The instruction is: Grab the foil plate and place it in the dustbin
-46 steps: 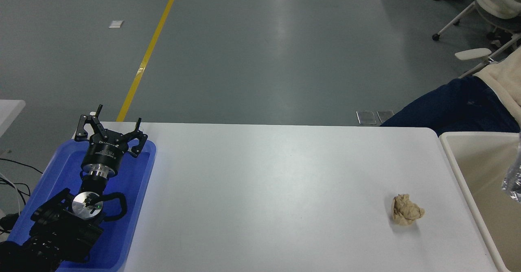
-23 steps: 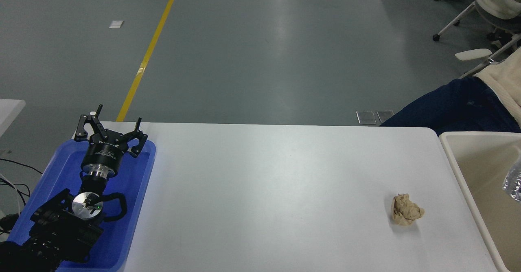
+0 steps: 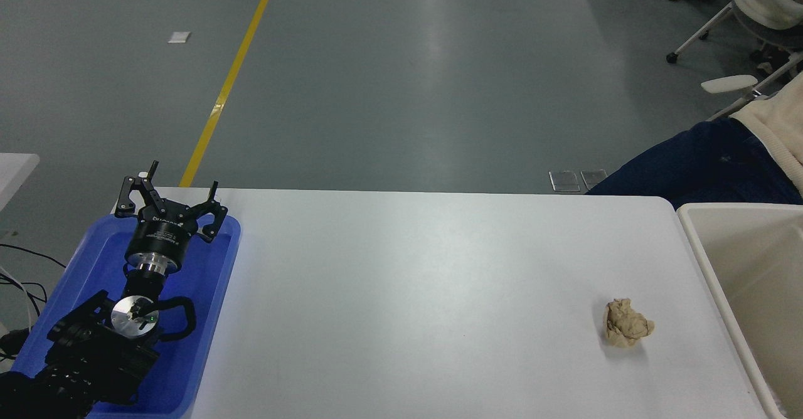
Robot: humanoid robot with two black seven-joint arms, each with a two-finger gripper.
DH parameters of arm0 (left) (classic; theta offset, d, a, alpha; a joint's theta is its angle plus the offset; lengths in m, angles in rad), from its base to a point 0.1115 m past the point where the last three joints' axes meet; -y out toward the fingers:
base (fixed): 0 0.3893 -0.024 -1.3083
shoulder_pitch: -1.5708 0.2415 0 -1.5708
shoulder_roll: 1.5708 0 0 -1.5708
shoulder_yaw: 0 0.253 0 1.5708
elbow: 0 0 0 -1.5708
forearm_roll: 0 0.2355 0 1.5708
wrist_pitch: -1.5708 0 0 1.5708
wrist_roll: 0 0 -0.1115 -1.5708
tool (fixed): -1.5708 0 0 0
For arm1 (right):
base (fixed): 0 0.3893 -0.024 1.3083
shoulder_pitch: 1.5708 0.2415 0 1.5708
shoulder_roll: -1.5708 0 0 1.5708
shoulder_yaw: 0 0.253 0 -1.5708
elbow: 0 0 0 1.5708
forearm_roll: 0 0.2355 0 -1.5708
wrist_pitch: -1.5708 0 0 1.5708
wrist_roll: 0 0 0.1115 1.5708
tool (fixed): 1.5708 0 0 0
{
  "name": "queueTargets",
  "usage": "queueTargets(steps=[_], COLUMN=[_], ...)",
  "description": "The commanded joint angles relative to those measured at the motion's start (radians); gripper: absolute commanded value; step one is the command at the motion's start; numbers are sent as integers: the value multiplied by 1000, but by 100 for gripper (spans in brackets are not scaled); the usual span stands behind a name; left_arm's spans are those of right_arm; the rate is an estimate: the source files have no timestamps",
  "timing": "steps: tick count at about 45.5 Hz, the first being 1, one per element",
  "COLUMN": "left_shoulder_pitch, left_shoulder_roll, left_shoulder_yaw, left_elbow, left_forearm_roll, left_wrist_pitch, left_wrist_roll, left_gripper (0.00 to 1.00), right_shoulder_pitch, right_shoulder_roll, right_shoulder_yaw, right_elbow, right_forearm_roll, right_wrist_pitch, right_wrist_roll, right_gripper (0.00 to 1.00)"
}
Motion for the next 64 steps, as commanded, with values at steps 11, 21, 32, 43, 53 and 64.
queueTargets(steps=[11, 21, 32, 43, 53, 64], left_shoulder_pitch=[-1, -1, -1, 0, 0, 0], left_shoulder_roll=[0, 0, 0, 0, 0, 0], left_shoulder_yaw=[0, 0, 0, 0, 0, 0], left_elbow=[0, 0, 0, 0, 1, 1], left_forearm_roll=[2, 2, 2, 2, -2, -2], left_wrist_pitch=[0, 0, 0, 0, 0, 0], left_wrist_roll=[0, 0, 2, 0, 0, 0], left_gripper=[100, 100, 100, 100, 100, 100], right_shoulder_pitch=[451, 937, 1212, 1394, 1555, 1644], right_shoulder_roll=[-188, -142, -1, 143, 195, 304], right_shoulder_yaw=[-215, -631, -726, -714, -659, -601], right_elbow=[603, 936, 1031, 1035, 1125, 1145], right_forearm_roll=[-95, -95, -94, -83, -92, -74], right_wrist_pitch=[8, 169, 592, 913, 913, 913], right_wrist_roll=[1, 0, 0, 5, 3, 5], right_gripper=[100, 100, 100, 100, 100, 100])
